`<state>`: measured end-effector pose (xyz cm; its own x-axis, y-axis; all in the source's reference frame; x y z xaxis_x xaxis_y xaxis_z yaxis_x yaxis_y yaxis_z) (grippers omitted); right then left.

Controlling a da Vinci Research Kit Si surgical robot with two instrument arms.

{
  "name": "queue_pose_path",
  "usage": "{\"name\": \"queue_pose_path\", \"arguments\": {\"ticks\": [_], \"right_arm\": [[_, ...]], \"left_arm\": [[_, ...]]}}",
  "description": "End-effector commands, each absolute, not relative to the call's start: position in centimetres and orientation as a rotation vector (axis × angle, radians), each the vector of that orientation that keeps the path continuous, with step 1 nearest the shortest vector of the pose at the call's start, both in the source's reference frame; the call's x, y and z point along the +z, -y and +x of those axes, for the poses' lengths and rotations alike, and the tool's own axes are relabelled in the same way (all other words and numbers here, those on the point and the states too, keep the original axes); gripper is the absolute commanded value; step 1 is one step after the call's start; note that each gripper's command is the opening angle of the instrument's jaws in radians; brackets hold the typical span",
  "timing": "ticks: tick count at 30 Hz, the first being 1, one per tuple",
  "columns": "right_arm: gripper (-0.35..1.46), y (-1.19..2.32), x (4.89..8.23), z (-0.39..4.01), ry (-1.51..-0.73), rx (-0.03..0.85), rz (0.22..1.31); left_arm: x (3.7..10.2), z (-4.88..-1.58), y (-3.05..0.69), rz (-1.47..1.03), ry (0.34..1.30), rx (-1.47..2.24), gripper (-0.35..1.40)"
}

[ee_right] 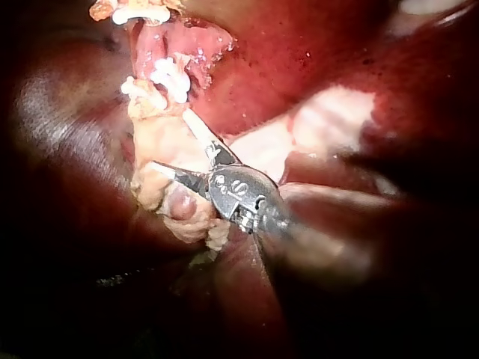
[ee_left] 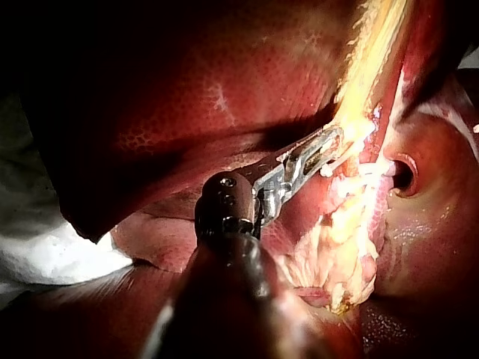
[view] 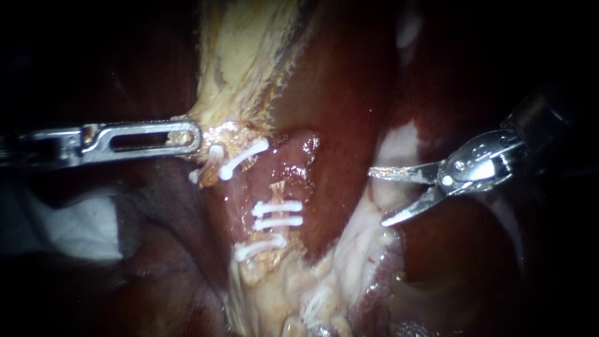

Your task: Go back from the cut right tube

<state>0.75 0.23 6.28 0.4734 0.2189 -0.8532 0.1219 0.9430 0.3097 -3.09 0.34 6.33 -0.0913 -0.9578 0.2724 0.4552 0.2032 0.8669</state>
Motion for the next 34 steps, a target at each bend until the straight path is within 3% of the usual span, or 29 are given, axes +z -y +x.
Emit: {"name": "queue_pose_path", "arguments": {"ticks": [1, 19, 34], "right_arm": [[1.43, -0.23, 6.29, 0.75, -1.082, 0.060, 0.352], [1.43, -0.21, 6.26, 0.76, -1.085, 0.063, 0.351], [1.43, -0.23, 6.25, 0.78, -1.089, 0.068, 0.350]], "left_arm": [[6.37, -3.11, -0.35, 0.614, 1.081, -1.316, -0.35], [6.95, -3.75, -0.47, 0.605, 1.067, -1.312, -0.35], [7.03, -3.77, -0.52, 0.607, 1.068, -1.309, -0.35]]}}
